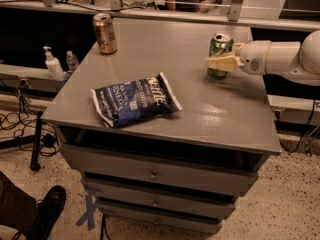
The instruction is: Move green can near orange can
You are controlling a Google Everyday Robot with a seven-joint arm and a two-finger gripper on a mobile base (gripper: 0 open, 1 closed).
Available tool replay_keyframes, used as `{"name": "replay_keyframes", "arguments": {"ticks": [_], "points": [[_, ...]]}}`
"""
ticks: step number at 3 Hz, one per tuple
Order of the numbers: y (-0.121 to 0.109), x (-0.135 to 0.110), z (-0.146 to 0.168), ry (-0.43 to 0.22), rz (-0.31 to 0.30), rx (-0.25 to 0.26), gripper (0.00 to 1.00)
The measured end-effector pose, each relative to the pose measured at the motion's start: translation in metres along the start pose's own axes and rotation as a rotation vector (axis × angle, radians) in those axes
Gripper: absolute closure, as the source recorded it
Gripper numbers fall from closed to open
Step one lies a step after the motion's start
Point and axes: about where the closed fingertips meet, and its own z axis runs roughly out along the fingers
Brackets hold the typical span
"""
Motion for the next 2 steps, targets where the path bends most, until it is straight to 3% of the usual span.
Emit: {"name": "replay_keyframes", "arguments": {"ticks": [1,2], "points": [[0.006,-0.019,0.015,-0.038,-0.011,-0.021,0.87],[0.016,-0.055,0.031,-0.089,-0.006,-0.021,1.00]]}}
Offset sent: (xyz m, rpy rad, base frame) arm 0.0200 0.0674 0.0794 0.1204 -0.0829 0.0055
